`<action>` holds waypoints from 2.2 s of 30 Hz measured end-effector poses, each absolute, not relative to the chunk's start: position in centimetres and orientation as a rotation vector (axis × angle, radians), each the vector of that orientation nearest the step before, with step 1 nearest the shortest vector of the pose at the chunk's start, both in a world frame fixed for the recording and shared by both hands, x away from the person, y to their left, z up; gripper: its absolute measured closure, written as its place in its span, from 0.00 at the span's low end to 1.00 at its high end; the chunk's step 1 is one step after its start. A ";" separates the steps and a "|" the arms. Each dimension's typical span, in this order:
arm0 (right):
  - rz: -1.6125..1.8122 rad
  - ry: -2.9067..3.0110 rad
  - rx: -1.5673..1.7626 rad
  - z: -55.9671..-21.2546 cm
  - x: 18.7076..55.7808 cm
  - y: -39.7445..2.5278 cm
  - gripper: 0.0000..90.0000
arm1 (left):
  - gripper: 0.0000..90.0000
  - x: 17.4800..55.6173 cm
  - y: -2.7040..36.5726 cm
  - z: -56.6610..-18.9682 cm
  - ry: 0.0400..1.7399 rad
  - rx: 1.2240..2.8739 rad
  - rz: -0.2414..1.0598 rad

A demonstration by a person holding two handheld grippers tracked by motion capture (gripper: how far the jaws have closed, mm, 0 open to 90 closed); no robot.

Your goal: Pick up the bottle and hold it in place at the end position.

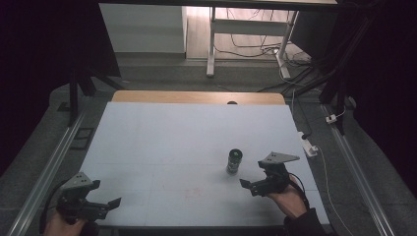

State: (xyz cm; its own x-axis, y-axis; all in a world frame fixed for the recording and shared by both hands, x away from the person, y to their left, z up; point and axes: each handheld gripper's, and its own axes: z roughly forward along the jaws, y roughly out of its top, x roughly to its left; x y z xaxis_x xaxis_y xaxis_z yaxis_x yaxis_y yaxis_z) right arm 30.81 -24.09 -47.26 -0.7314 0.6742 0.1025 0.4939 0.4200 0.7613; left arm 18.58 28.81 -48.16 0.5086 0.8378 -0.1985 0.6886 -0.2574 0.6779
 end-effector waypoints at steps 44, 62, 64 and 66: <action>1.048 2.581 0.764 -50.1 35.5 -20.0 0.58 | 0.01 18.6 28.8 -48.2 1.248 2.025 0.255; 1.045 2.557 0.786 -49.2 35.4 -19.8 0.59 | 0.01 18.7 28.8 -48.2 1.252 2.021 0.253; 1.051 2.553 0.790 -49.0 35.4 -19.8 0.59 | 0.01 18.7 28.8 -48.2 1.253 2.021 0.253; 1.065 2.549 0.796 -48.7 35.4 -19.7 0.59 | 0.01 18.7 28.8 -48.2 1.253 2.022 0.253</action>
